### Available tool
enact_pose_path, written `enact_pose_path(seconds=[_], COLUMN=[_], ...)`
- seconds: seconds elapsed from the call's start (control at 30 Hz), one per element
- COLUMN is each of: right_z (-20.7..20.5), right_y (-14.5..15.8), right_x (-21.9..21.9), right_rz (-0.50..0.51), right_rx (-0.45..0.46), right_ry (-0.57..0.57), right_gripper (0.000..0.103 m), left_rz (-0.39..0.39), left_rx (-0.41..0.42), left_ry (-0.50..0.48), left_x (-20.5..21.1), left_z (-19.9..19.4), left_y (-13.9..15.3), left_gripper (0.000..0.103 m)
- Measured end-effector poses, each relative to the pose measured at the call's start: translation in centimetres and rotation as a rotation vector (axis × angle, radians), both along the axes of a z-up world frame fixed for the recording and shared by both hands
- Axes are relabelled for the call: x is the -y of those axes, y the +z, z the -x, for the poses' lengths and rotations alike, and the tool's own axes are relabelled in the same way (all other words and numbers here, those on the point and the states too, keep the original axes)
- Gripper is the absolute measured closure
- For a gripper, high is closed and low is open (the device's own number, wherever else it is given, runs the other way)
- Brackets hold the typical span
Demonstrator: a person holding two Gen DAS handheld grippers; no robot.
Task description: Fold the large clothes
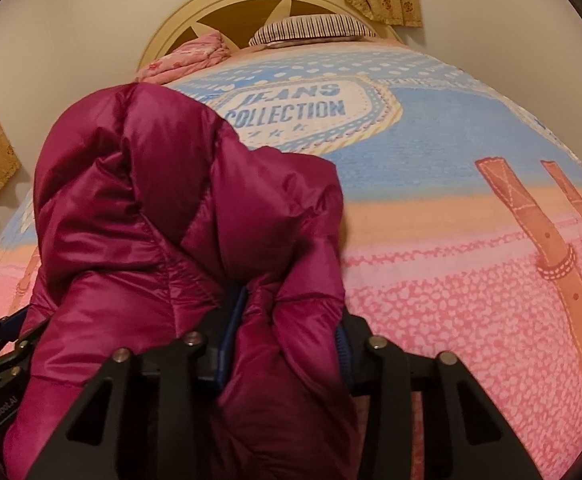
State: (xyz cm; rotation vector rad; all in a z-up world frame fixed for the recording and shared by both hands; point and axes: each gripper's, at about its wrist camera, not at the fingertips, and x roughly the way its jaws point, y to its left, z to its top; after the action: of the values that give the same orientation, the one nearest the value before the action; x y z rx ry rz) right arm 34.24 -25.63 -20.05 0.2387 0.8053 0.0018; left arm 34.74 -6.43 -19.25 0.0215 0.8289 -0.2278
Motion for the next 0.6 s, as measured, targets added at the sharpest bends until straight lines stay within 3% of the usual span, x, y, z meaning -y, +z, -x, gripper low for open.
enact_pose_path(seconds=[0.23,0.6], right_z=[0.9,3.4], right_y=[0.4,2.6], right_x=[-0.2,-1.5], right_rz=[-0.040,-0.063], right_rx=[0.035,0.098], right_ry=[0.022,0.054], right_gripper=[0.080,0.086], left_rz=[-0.062,-0.111], left_rx=[0.045,0.137], left_ry=[-0.003,0.021], left_x=[0.6,-0.2], left_z=[1.0,4.2], left_y=[1.2,4.6], left_gripper=[0.079,0.086])
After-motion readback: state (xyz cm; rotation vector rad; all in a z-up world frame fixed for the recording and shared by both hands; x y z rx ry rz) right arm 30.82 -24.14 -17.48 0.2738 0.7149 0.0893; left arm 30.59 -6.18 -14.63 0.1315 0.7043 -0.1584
